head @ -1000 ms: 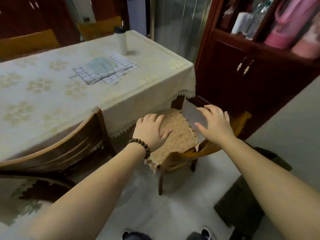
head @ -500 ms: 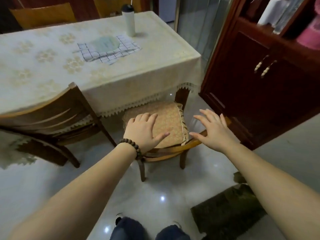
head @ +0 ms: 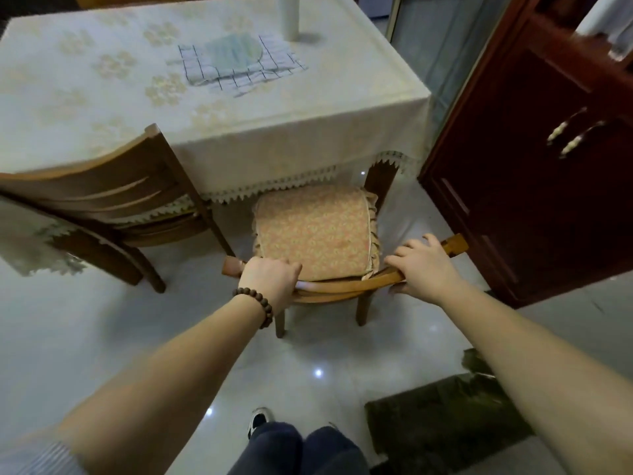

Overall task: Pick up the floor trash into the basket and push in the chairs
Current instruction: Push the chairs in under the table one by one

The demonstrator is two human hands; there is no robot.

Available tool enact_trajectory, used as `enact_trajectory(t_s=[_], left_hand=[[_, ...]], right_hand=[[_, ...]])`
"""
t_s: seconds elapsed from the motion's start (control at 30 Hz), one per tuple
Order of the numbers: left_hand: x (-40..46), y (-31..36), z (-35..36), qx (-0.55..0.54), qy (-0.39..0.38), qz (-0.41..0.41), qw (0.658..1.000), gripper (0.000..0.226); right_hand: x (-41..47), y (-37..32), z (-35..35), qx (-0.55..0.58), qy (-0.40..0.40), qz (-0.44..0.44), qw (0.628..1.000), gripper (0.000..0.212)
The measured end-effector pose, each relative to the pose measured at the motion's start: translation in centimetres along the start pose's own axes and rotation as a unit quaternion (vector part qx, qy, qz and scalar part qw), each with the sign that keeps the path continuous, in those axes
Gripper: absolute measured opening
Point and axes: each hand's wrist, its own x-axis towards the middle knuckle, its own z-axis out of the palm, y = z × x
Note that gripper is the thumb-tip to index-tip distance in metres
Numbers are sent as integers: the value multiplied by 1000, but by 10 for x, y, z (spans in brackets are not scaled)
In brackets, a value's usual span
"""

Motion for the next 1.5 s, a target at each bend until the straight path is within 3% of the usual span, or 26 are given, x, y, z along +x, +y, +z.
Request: enact_trajectory(t_s=[0.13,0.47,0.73,0.93,1.23,1.5], left_hand=[[-2,-1,1,7,13,9,1000,15],[4,-26,-6,31,-20,32,999,20],[32,-86,-5,62,-10,43,997,31],[54,-136,0,60,-8,36,998,28],[108,-156,-22,38,28,47,998,22],[142,-134,-38,12,37,22,999,26]], right_hand=[[9,-2,2,-35,7,-22,999,28],[18,-10,11,-21,73,-5,997,38],[55,-42,1,31,123,33,991,45],[104,-56,-15,9,149,19,989,41],[158,-4,-36,-23,147,-3,989,39],[181,55,-45,-52,135,-60,988,35]])
